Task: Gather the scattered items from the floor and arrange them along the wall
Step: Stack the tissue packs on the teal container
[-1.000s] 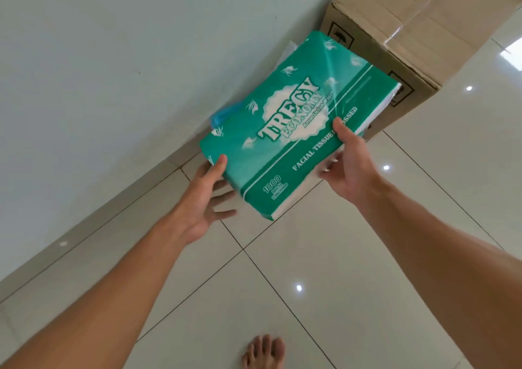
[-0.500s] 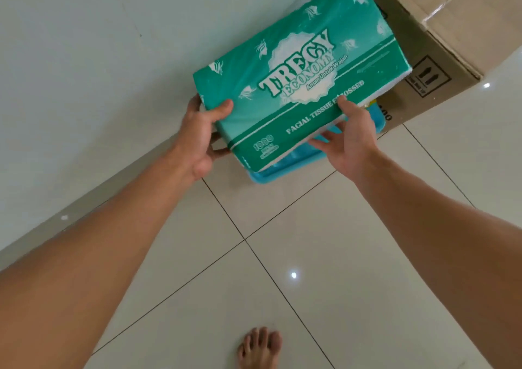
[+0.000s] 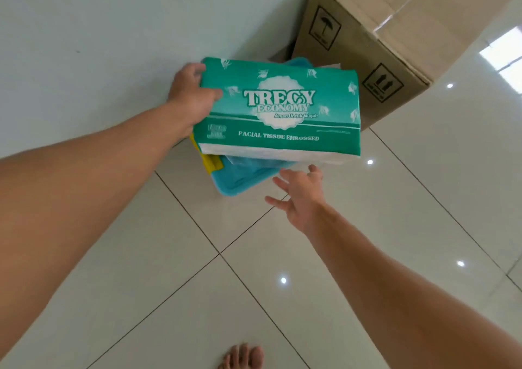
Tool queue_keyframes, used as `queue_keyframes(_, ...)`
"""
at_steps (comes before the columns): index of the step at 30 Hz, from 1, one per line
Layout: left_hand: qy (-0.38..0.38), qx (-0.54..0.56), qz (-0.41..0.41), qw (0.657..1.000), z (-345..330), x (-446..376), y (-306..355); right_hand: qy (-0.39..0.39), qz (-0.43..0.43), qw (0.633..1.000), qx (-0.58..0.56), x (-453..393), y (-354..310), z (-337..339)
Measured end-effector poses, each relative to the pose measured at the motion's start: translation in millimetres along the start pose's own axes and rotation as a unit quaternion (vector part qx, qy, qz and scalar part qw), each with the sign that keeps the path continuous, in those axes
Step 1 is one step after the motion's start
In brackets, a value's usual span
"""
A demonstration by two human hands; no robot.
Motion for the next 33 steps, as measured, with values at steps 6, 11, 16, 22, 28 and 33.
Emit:
queue_keyframes(6, 0.069, -0.159, -0.114, 0.978, -1, 41, -18, -0.015, 0.008, 1.000, 0.004, 0, 1, 11)
queue_keyframes(11, 0.067, -0.199, -0.266, 0.941, -32, 87, -8, -0.010, 0.060, 0.998, 0.025, 11, -13, 72)
queue_keyframes(16, -0.060, -0.155, -0.330, 0.929, -133, 145, 45, 0.035, 0.124, 0.987, 0.092, 26, -12, 190)
queue_keyframes(22, -0.167, -0.172, -0.368, 0.899, -266, 234, 108, 0.111, 0.133, 0.978, 0.119, 49, -4, 367)
queue_keyframes(28, -0.220, -0.184, -0.351, 0.891, -398, 334, 157, 0.172, 0.140, 0.969, 0.108, 83, -22, 540)
queue_keyframes(33, -0.286, -0.219, -0.339, 0.869, -497, 430, 193, 0.204, 0.150, 0.962, 0.103, 114, -35, 669)
Point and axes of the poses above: each hand's wrist, its own x-axis away from the middle knuckle, its own z-axis out of the back of the hand, y = z × x, the point moved 4 cm from there along -x, towards the middle knuckle, and after that the axes turned 2 degrees about z, right-handed, at the moved point
